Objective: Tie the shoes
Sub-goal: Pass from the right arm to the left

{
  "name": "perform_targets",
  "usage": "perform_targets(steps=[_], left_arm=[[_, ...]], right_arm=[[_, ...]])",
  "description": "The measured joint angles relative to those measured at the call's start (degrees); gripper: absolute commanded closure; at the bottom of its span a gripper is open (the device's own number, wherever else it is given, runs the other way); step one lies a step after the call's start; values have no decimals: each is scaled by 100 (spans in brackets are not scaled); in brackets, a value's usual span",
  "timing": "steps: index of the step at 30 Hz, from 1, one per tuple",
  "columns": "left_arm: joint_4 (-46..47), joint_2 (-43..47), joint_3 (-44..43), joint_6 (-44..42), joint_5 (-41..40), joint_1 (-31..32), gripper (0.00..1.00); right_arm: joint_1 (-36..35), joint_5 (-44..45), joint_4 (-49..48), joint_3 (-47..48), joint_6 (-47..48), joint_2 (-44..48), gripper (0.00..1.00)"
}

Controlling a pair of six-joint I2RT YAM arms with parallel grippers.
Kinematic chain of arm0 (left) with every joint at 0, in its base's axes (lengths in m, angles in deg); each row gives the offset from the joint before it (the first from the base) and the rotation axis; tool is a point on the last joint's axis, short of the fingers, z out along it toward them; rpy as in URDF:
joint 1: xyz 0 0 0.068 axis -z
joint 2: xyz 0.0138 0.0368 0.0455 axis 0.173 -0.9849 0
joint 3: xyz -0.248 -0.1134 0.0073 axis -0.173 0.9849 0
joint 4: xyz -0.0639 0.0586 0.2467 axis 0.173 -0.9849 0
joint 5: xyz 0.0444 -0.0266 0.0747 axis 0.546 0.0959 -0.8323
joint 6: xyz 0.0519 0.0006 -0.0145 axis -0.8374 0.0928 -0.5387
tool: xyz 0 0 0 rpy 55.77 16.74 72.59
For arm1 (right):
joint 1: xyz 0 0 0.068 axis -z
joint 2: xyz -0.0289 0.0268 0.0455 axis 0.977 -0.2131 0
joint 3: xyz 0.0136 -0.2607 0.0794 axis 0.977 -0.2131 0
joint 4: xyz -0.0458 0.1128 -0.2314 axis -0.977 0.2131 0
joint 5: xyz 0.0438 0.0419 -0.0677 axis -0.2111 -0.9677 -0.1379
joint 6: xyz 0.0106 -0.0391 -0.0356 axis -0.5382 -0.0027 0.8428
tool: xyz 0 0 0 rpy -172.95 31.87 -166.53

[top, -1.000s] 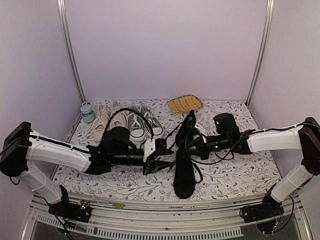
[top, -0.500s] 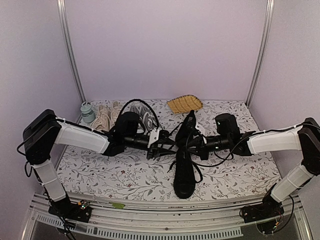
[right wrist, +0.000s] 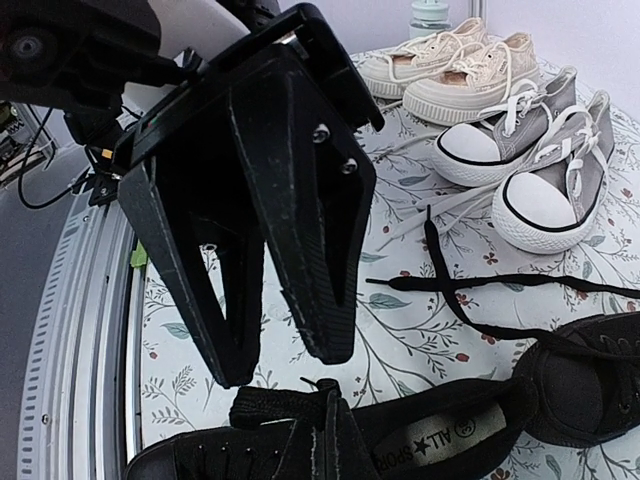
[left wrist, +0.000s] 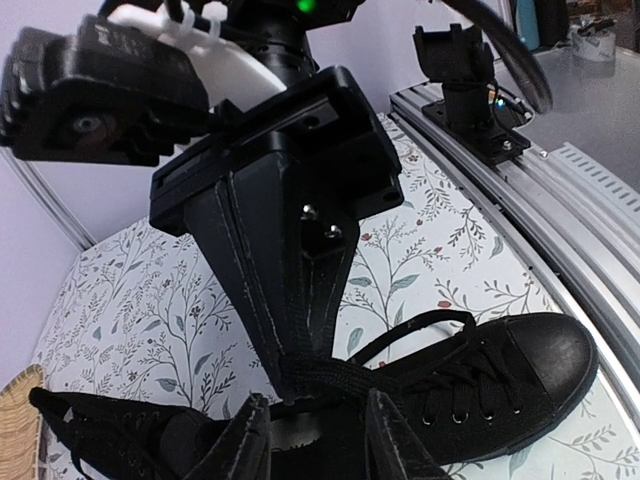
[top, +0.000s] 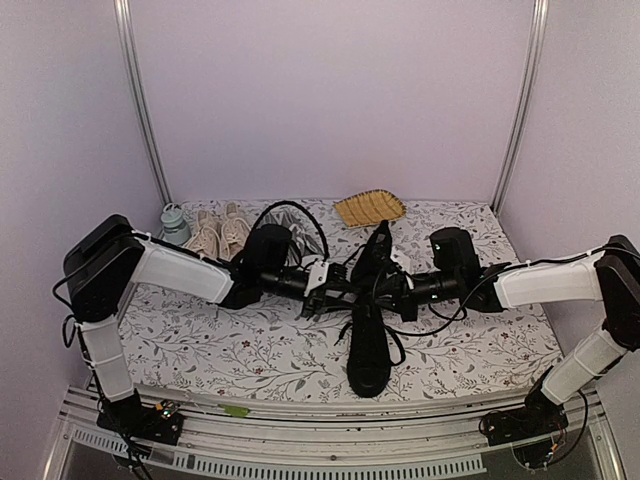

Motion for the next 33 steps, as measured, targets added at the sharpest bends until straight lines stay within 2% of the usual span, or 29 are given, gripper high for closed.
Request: perform_targets(steps=[12,20,27,33], left_arm=[[103,-188,-83,35,-337,61,67],[133,-195,-153,81,-380,103,73],[55,-195,-157,63,-269,149,61],[-144,-195,-160,7,-164,153,60]], right_arm=[[0,-114,4,31,90,-94,99],[0,-114,4,74,116,-129,99],[0,-109,7,81,129,-140,99],[0,-107,50,140,136,-160,99]])
